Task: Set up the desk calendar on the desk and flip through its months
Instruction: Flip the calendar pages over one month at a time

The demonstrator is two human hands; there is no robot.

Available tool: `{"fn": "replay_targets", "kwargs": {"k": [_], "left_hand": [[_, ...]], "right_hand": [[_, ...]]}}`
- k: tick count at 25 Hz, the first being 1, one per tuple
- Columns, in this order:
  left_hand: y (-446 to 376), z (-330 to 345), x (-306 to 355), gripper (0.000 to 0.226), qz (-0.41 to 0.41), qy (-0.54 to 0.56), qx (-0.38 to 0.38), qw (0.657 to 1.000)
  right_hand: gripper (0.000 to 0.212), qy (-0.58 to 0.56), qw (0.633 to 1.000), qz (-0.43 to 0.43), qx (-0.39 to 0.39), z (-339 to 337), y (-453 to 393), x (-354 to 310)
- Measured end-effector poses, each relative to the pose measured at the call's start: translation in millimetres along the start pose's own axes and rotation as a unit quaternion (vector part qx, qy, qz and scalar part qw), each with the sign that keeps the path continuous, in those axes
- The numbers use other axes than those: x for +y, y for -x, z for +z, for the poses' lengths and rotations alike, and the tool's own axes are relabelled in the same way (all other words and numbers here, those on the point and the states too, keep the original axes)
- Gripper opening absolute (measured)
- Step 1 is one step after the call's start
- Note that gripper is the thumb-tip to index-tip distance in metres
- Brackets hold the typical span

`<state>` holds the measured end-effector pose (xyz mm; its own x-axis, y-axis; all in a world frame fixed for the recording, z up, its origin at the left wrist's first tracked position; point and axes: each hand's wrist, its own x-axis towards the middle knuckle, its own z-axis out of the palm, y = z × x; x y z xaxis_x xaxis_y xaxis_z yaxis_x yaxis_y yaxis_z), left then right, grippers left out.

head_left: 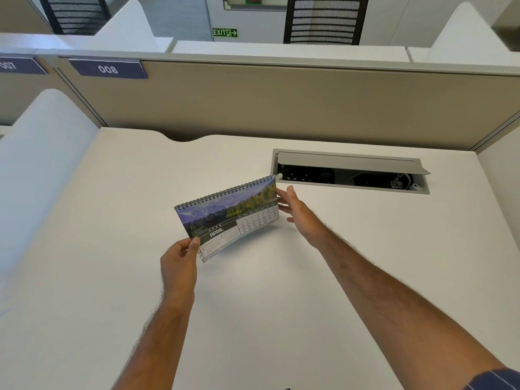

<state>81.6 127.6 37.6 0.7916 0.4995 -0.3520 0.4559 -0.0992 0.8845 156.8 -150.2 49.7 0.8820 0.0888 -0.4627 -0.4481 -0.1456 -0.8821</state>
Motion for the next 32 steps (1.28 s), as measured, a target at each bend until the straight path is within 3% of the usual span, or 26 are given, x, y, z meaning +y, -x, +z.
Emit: {"fn": "replay_targets", "kwargs": {"k": [6,11,14,17,20,22,25,32], "left_hand": [[-1.3,-5.7,-4.0,0.005,-0.013,0.046,0.021,0.999],[-0.7,-7.1,-7.9,0.014,-0.017,0.025,0.026,0.999],[1.2,-6.5,-6.4,0.020,-0.022,0.074,-0.055,0.995],[4.7,-8.7,4.5,0.050,-0.069,0.248,-0.200,0.945],[1.4,-14.9,20.2,0.060,-0.107,0.348,-0.193,0.911],[-2.2,-16.8,33.2,0.056,-0.085,0.386,-0.182,0.901],[-10.0,-17.4,51.1,0.054,-0.041,0.398,-0.193,0.896],[-20.5,-21.5,52.1,0.070,-0.025,0.362,-0.211,0.908]], "right_hand": [[0.059,0.003,1.000,-0.001,0.001,0.0,-1.8,1.6],[0.058,-0.003,1.000,-0.002,0.002,0.4,-1.3,0.9],[0.063,0.001,1.000,-0.003,0.001,1.0,-1.3,1.4],[0.067,-0.006,1.000,0.003,0.006,2.9,-0.4,1.2],[0.067,-0.039,0.999,-0.002,-0.003,1.3,0.6,4.3],[0.065,-0.042,0.999,-0.004,-0.004,0.3,1.4,4.7],[0.054,-0.024,1.000,-0.004,0.012,0.8,2.9,2.4],[0.061,-0.007,1.000,0.001,-0.004,0.3,-1.6,4.0]]}}
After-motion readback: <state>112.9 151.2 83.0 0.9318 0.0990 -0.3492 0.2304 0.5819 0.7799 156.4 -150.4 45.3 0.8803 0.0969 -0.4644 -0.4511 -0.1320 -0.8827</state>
